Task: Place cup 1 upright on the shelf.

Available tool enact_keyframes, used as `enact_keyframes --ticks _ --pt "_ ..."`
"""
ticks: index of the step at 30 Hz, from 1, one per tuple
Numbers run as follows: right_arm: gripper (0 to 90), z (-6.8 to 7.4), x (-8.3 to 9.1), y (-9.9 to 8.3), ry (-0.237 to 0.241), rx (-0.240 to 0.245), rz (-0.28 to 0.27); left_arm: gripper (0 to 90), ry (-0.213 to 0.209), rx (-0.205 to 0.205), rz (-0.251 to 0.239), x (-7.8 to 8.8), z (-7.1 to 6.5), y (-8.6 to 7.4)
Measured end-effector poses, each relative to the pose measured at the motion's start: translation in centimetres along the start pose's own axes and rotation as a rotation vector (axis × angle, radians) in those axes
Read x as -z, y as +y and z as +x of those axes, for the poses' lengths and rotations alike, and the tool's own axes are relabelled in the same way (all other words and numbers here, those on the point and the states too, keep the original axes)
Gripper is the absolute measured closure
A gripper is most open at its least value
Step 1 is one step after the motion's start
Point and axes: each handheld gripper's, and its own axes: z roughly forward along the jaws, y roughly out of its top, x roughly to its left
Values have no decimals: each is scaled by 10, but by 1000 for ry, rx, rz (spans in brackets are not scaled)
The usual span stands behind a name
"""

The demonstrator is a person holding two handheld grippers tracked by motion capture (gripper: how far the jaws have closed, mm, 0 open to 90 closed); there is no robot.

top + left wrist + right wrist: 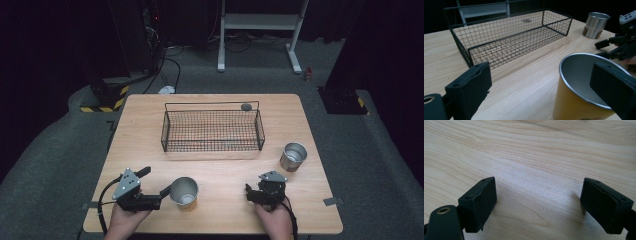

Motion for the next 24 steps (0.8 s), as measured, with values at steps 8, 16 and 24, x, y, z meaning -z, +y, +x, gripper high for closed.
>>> enact_keyframes --ticks 8,16,24 --pt "135 0 0 0 0 0 0 44 -49 -6 -6 -6 -11 1" --pt "135 0 0 0 0 0 0 44 -109 12 -30 -12 -21 3" --pt "136 0 0 0 1 0 0 32 -160 -22 -21 -22 -33 0"
